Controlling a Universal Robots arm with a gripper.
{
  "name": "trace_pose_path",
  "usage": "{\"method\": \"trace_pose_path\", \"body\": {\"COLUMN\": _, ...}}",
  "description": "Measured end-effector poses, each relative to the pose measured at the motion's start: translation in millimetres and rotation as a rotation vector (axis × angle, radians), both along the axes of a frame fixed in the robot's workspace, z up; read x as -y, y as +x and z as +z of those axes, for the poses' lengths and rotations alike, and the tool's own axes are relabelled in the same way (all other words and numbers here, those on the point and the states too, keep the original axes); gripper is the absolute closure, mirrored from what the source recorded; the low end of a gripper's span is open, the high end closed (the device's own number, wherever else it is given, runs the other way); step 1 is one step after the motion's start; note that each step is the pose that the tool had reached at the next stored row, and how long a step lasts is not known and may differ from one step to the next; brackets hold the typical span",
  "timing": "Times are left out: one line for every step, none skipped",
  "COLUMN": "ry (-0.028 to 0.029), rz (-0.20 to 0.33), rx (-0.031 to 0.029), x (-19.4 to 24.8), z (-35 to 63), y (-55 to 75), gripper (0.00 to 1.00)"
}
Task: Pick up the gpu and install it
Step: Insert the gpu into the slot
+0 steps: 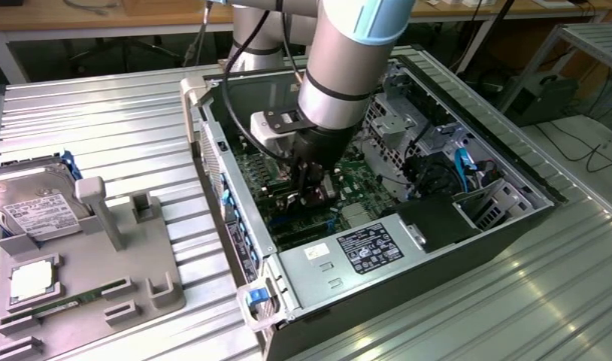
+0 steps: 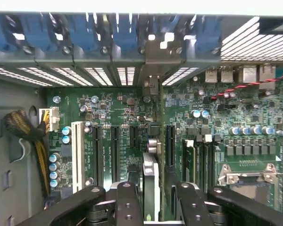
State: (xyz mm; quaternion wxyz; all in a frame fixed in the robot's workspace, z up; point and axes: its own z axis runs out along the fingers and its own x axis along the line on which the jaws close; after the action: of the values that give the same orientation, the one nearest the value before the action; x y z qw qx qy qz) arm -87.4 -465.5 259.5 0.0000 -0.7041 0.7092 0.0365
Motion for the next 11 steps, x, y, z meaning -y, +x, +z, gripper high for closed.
{"method": "trace_pose_path", "body": {"ry": 0.0000, "rz": 0.000, "rx": 0.0000, "x": -0.2, "z": 3.3, "y": 0.1, "gripper": 0.65}}
{"method": "trace_pose_path", "body": {"ry": -0.0001, "rz": 0.000, "rx": 0.0000, "x": -1.1, "z": 13.7, "y": 0.7, "gripper": 0.65}}
{"method": "trace_pose_path", "body": {"ry": -0.0001, "rz": 0.000, "rx": 0.0000, "x": -1.5, "z": 18.4, "y": 1.3, "gripper": 0.65}}
{"method": "trace_pose_path", "body": {"ry": 0.0000, "rz": 0.000, "rx": 0.0000, "x": -1.8, "z": 22.4, "y": 1.7, "gripper": 0.65}}
{"method": "trace_pose_path", "body": {"ry": -0.0002, "rz": 0.000, "rx": -0.0001, "x": -2.0, "z": 24.5, "y": 1.8, "gripper": 0.65}}
{"method": "trace_pose_path", "body": {"ry": -0.0007, "rz": 0.000, "rx": 0.0000, "x": -2.1, "z": 26.1, "y": 1.9, "gripper": 0.65}}
{"method": "trace_pose_path", "body": {"ry": -0.0009, "rz": 0.000, "rx": 0.0000, "x": -2.2, "z": 27.6, "y": 2.0, "gripper": 0.65}}
{"method": "trace_pose_path", "body": {"ry": -0.0012, "rz": 0.000, "rx": -0.0001, "x": -2.2, "z": 28.8, "y": 2.0, "gripper": 0.65}}
{"method": "trace_pose_path", "body": {"ry": -0.0010, "rz": 0.000, "rx": 0.0000, "x": -2.2, "z": 28.8, "y": 2.0, "gripper": 0.65}}
{"method": "trace_pose_path", "body": {"ry": -0.0010, "rz": 0.000, "rx": 0.0000, "x": -2.2, "z": 28.8, "y": 2.0, "gripper": 0.65}}
{"method": "trace_pose_path", "body": {"ry": -0.0009, "rz": 0.000, "rx": 0.0001, "x": -2.2, "z": 28.8, "y": 2.0, "gripper": 0.65}}
